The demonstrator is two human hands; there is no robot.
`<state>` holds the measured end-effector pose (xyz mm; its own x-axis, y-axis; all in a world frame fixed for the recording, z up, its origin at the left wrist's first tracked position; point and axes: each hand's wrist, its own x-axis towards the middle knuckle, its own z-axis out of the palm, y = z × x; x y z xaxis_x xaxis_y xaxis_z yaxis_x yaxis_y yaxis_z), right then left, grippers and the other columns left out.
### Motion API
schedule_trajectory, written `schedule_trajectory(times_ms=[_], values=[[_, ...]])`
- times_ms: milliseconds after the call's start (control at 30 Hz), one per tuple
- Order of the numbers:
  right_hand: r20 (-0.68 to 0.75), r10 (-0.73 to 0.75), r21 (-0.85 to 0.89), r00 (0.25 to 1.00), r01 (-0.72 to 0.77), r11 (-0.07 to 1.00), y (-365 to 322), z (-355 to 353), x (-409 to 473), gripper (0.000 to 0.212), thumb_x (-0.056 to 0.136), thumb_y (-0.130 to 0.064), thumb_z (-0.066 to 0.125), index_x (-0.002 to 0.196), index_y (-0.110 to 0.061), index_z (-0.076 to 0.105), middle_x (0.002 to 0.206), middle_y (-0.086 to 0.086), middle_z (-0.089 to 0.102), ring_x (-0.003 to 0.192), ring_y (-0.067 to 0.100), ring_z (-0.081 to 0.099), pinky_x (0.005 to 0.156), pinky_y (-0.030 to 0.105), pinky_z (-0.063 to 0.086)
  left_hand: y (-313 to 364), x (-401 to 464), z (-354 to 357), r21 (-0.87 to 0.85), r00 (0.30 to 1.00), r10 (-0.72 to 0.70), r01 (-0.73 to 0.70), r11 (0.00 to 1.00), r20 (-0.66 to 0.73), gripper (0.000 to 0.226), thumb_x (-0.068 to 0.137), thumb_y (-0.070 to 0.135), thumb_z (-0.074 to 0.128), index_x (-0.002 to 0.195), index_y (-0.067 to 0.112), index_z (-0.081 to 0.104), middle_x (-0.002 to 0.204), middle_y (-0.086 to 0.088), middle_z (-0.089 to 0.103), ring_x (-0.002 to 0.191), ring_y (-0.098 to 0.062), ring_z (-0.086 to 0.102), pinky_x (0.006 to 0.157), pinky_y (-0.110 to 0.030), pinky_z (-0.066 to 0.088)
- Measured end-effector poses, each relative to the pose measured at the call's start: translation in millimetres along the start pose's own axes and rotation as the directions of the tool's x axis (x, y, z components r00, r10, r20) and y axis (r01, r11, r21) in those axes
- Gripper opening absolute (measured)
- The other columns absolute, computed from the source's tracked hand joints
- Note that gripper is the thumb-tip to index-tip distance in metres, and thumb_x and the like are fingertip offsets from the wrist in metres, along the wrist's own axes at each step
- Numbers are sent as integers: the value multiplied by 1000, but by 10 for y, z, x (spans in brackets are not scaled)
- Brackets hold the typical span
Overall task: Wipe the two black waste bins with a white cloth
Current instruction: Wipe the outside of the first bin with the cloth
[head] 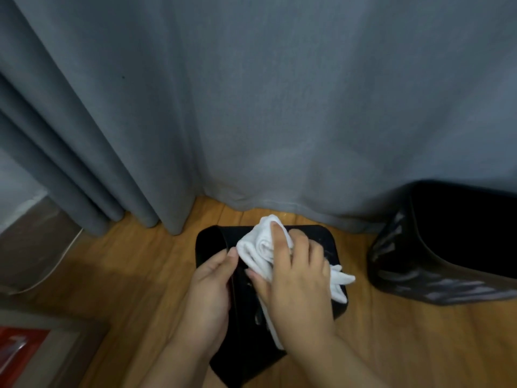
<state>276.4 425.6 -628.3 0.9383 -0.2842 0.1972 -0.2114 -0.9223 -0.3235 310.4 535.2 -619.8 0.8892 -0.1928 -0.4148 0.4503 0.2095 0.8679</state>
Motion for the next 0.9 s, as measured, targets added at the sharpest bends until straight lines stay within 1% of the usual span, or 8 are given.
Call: schedule_trajectory(times_ms=[133,200,267,433,533,667,833,900], values=[[35,73,258,997,-80,963,132,-145,177,41,83,-17,60,123,-17,52,115,3,55,102,18,56,82,20,38,-37,16,-5,46,997,50,-47,998,-63,34,101,22,45,103,-2,70,101,-28,72,94,-42,69,83,-45,54],[121,244,553,962,-269,788,302,-229,302,15,93,-19,49,106,-22,55,103,-8,54,97,2,55,70,8,32,-34,33,-25,74,994,71,-65,995,-78,31,102,24,45,108,8,70,101,-18,75,94,-36,72,86,-47,55],[44,336,654,941,-281,703,479,-241,347,22,93,-17,43,111,-23,54,101,-10,54,101,10,57,70,9,34,-39,60,-41,122,991,106,-95,988,-82,28,103,26,45,121,23,66,111,-7,75,104,-30,70,96,-52,52],[-48,141,316,989,-119,941,231,-58,289,38,80,-30,64,114,-17,53,104,2,58,94,23,57,71,28,38,-73,75,10,249,977,210,-194,949,-37,33,105,23,40,124,34,65,119,3,72,113,-21,66,102,-53,48],[-98,28,263,995,-1,965,60,-18,281,61,69,-45,76,120,-19,54,106,-1,59,90,20,59,69,28,48,-38,68,4,275,963,266,-246,930,-38,35,106,18,39,125,29,65,119,6,72,114,-15,66,104,-49,47],[-109,-91,307,990,120,944,101,-26,269,61,69,-28,75,124,-26,51,112,-4,53,96,19,55,70,31,49,-39,95,-27,301,954,297,-271,914,-46,35,105,15,40,130,24,63,125,5,69,120,-17,62,108,-50,44],[36,364,273,931,-359,892,795,129,415,44,79,-28,66,119,-16,52,108,12,54,99,34,56,75,37,44,-34,67,-48,287,960,278,-258,922,-30,34,105,23,40,127,31,64,121,3,71,115,-22,65,102,-53,48],[69,419,267,906,-421,867,878,118,413,41,81,-28,64,119,-17,51,110,11,55,100,34,56,73,35,40,-19,66,-34,290,963,269,-251,923,-22,34,104,24,40,128,31,63,122,5,71,116,-20,65,103,-51,48]])
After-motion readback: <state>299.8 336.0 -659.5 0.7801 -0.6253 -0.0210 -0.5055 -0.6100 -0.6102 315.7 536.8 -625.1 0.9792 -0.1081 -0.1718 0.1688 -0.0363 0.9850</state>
